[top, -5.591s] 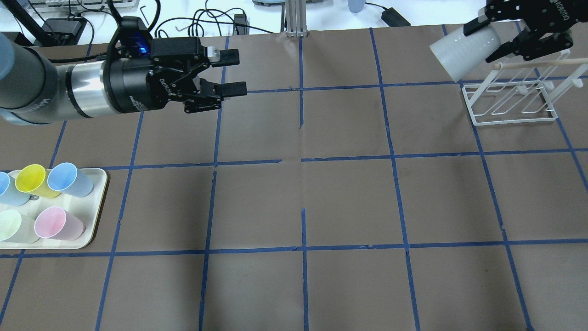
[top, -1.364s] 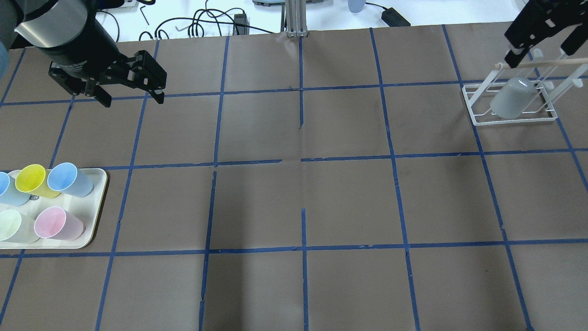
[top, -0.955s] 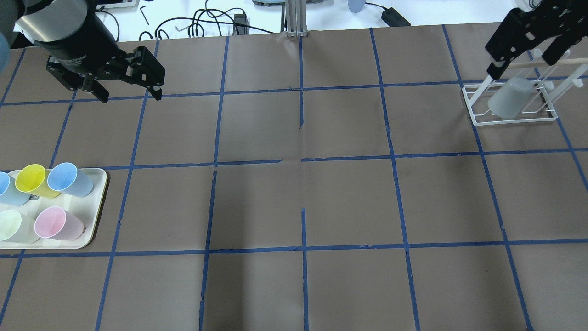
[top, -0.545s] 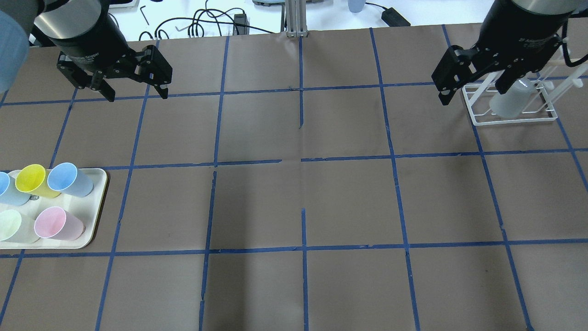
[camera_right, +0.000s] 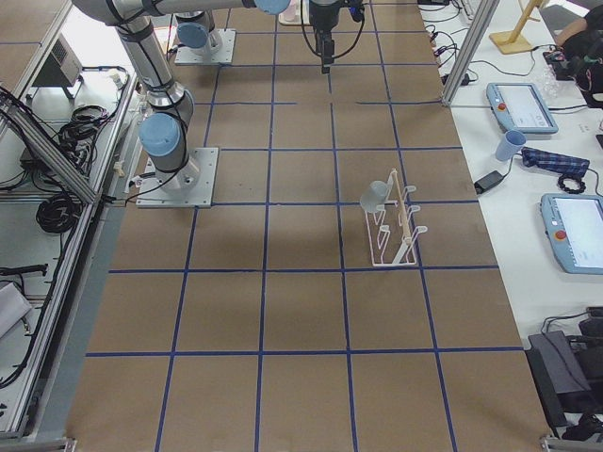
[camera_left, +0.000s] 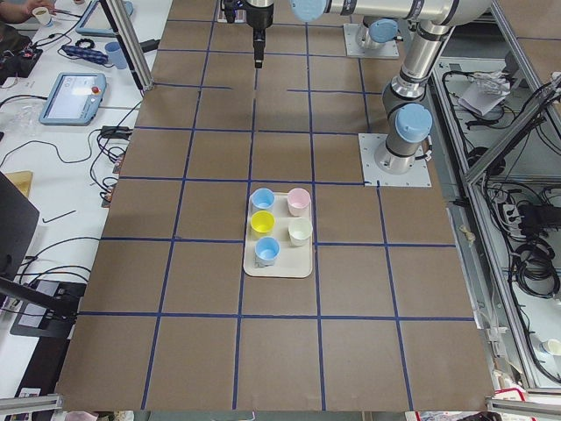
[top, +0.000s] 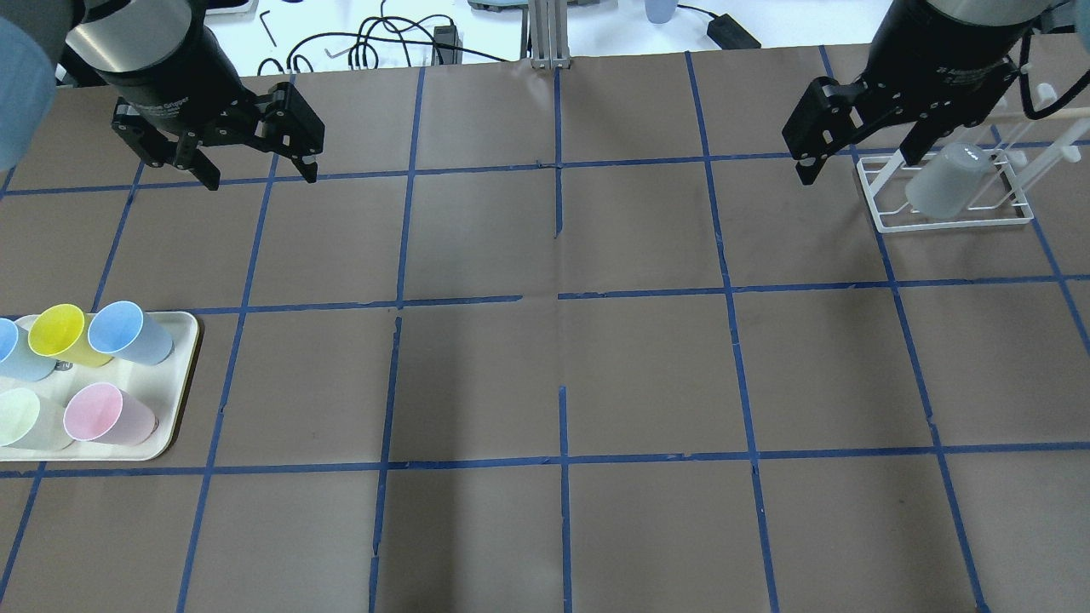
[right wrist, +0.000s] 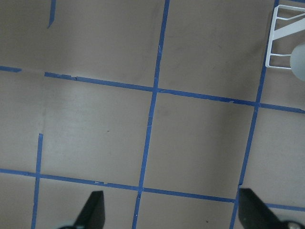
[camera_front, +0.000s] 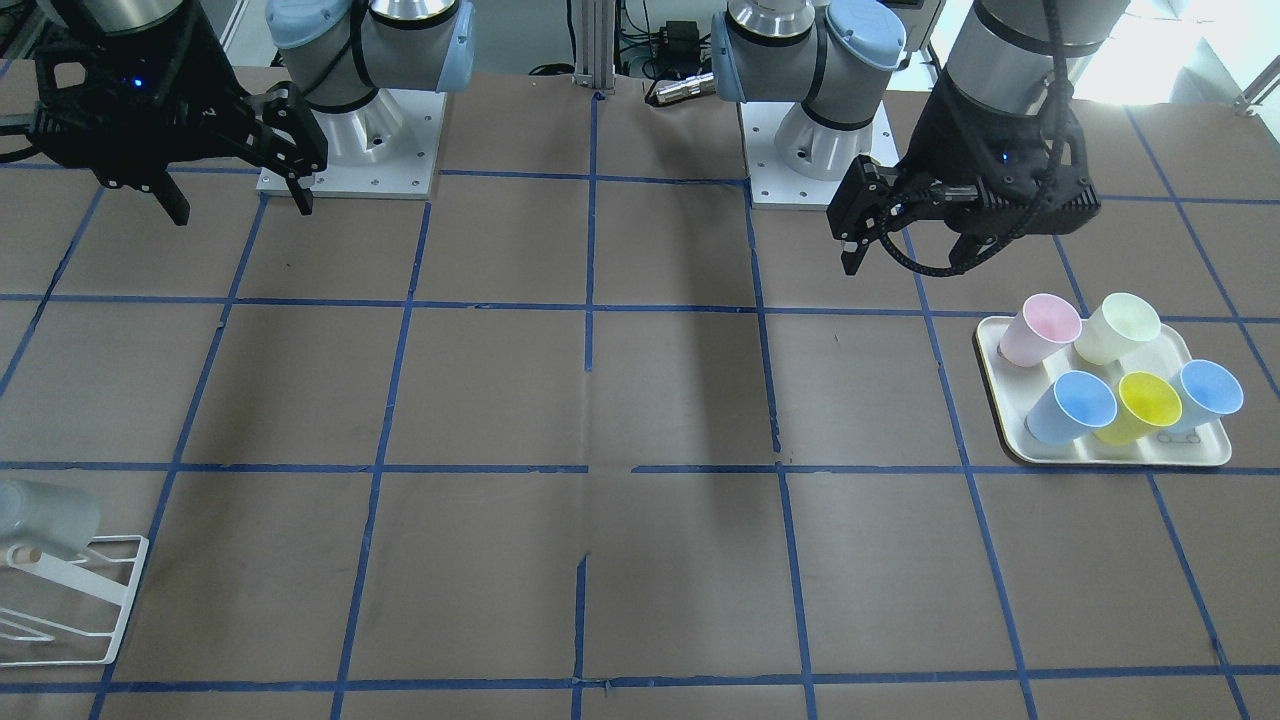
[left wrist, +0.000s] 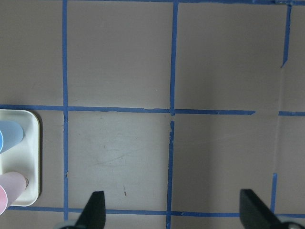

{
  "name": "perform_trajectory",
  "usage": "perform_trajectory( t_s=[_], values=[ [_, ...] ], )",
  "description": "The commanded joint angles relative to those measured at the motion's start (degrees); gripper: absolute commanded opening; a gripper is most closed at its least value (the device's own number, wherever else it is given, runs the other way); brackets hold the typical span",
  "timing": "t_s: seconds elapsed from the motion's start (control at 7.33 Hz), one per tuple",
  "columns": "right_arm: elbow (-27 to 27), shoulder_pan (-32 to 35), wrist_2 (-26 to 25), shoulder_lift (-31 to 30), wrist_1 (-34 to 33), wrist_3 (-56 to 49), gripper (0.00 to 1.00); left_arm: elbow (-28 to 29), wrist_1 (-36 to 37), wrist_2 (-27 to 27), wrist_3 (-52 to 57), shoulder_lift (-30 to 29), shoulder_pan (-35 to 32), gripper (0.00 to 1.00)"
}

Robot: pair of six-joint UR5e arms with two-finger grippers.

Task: Transfer IKEA cup to right arm and place on rack

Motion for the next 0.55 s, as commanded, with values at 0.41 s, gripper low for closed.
perform_trajectory(
  t_s=[0.41],
  values=[
    [0.21, 0.19, 1.46, 1.58, -5.66, 4.55, 1.0, -0.11, 0.1, -0.38, -0.31, 0.08, 0.0, 1.0]
  ],
)
